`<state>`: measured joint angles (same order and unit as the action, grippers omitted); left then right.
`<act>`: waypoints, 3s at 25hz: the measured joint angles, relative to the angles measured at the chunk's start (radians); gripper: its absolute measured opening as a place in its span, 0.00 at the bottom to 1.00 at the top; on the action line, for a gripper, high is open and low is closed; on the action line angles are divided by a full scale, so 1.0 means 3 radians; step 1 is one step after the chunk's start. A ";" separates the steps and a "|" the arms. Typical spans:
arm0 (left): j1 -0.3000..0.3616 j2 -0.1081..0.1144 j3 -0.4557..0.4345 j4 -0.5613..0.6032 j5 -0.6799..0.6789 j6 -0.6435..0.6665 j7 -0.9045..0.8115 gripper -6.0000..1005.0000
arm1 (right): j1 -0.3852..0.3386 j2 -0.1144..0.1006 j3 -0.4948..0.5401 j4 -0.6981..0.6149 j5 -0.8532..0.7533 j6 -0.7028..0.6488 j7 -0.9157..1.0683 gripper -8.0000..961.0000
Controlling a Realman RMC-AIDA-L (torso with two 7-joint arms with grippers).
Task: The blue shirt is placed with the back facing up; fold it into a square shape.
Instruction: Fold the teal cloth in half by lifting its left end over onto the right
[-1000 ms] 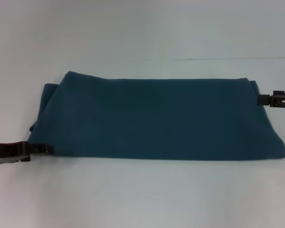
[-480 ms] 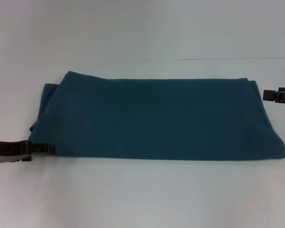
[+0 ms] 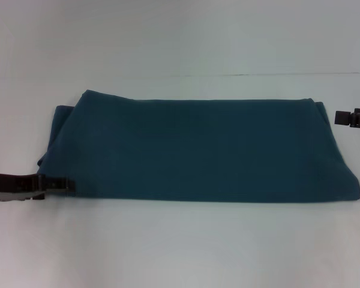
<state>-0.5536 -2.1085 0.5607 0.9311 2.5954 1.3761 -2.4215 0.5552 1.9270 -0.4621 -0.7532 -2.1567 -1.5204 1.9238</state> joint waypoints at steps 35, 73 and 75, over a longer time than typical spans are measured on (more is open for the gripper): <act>-0.0195 0.0075 0.0109 -0.0006 0.0336 0.0082 -0.0245 0.87 | -0.0027 -0.0012 0.0078 0.0000 0.0000 -0.0006 0.0004 0.96; -0.0446 0.0102 0.0237 -0.0158 0.0406 -0.0175 -0.0296 0.87 | -0.0086 -0.0027 0.0155 0.0002 0.0000 -0.0009 0.0030 0.96; -0.0450 0.0102 0.0238 -0.0158 0.0406 -0.0175 -0.0295 0.87 | -0.0090 -0.0027 0.0155 0.0003 0.0000 -0.0004 0.0028 0.96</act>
<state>-0.6884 -2.0781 0.6320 0.8836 2.7171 1.3237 -2.5100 0.5282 1.9189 -0.4157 -0.7521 -2.1567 -1.5215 1.9322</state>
